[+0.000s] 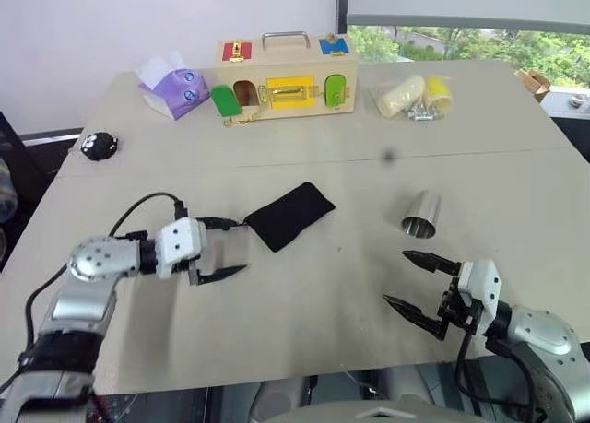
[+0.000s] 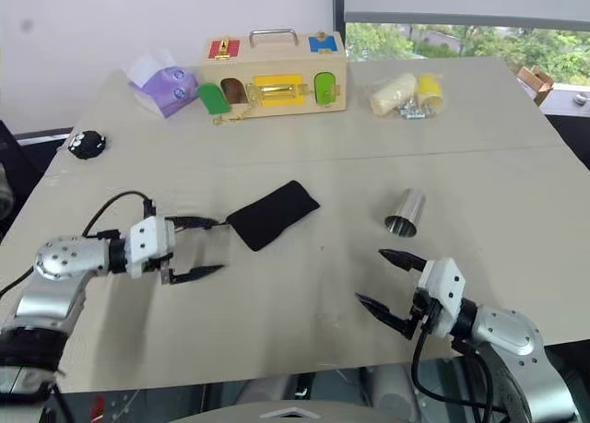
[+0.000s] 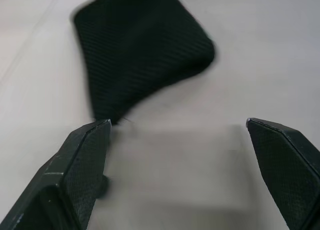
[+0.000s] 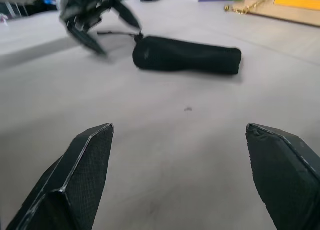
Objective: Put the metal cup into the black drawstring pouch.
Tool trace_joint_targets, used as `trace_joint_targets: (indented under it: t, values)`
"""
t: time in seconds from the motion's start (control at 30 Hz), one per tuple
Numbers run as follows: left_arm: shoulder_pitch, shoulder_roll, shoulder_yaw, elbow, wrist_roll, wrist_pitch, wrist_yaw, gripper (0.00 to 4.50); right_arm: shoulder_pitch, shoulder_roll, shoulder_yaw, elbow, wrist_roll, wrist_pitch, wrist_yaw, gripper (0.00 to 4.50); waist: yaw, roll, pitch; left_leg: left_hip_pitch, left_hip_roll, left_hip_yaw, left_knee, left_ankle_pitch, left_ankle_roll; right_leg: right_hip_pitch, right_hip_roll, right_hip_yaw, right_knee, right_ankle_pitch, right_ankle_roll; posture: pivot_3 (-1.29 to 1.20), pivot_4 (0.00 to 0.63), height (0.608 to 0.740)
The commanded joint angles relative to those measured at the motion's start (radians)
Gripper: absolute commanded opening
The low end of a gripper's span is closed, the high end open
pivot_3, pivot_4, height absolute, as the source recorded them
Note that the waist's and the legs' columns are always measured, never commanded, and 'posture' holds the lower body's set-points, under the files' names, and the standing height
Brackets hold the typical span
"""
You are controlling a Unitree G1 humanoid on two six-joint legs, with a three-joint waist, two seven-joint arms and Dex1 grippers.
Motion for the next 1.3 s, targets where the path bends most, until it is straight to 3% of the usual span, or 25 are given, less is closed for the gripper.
trace_joint_targets:
  t: [0.03, 0.3, 0.57, 0.67, 0.93, 1.13, 1.3]
  values:
    - [-0.094, -0.004, -0.029, 0.098, 0.001, -0.071, -0.071, 4.49, 0.017, 0.015, 0.008, -0.026, -0.012, -0.028, -0.023, 4.28, -0.001, 0.000, 0.000, 0.000, 0.000, 0.000, 0.000, 0.000, 0.000, 0.000, 0.000, 0.000, 0.000, 0.000, 0.000, 0.00, 0.150, 0.740]
    - [-0.287, -0.045, -0.106, 0.335, 0.062, -0.201, -0.160, 4.49, 0.017, 0.033, 0.024, -0.012, -0.035, -0.044, -0.043, 4.28, -0.001, -0.001, 0.000, 0.000, 0.000, 0.001, 0.000, 0.000, 0.000, 0.000, 0.002, 0.001, 0.001, 0.000, 0.000, 0.00, 0.150, 0.740]
    - [-0.455, -0.113, -0.149, 0.539, 0.137, -0.300, -0.141, 4.49, 0.023, 0.036, 0.020, 0.000, -0.052, -0.060, -0.051, 4.28, -0.003, -0.002, 0.000, 0.000, -0.001, 0.001, 0.005, 0.000, 0.000, 0.001, 0.005, 0.001, 0.003, 0.001, 0.001, 0.00, 0.150, 0.740]
    - [-0.491, -0.135, -0.142, 0.589, 0.127, -0.304, -0.155, 3.66, 0.020, 0.035, 0.015, 0.004, -0.052, -0.062, -0.053, 4.50, -0.004, -0.002, 0.000, 0.000, -0.001, 0.001, 0.006, 0.000, 0.000, 0.001, 0.005, 0.001, 0.005, 0.001, 0.001, 0.00, 0.150, 0.740]
    - [-0.506, -0.165, -0.107, 0.567, 0.056, -0.218, -0.200, 0.02, 0.027, 0.055, -0.021, 0.010, -0.031, -0.041, -0.102, 4.50, -0.004, -0.003, 0.001, 0.000, -0.001, 0.001, 0.008, 0.000, 0.000, 0.001, 0.005, 0.001, 0.009, 0.001, 0.001, 0.00, 0.150, 0.740]
    - [-0.478, -0.181, -0.088, 0.465, 0.020, -0.097, -0.164, 0.02, 0.061, 0.081, -0.082, 0.015, -0.057, 0.011, -0.212, 4.50, -0.002, -0.003, 0.001, 0.000, -0.001, 0.001, 0.009, 0.000, 0.000, 0.001, 0.005, 0.001, 0.009, 0.001, 0.001, 0.00, 0.150, 0.740]
    - [-0.462, -0.202, -0.095, 0.247, 0.015, 0.240, -0.025, 0.02, 0.044, 0.113, -0.084, 0.011, -0.106, 0.090, -0.330, 4.50, -0.003, -0.004, 0.001, 0.001, -0.001, 0.001, 0.009, 0.000, 0.000, 0.001, 0.005, 0.001, 0.010, 0.001, 0.001, 0.00, 0.150, 0.740]
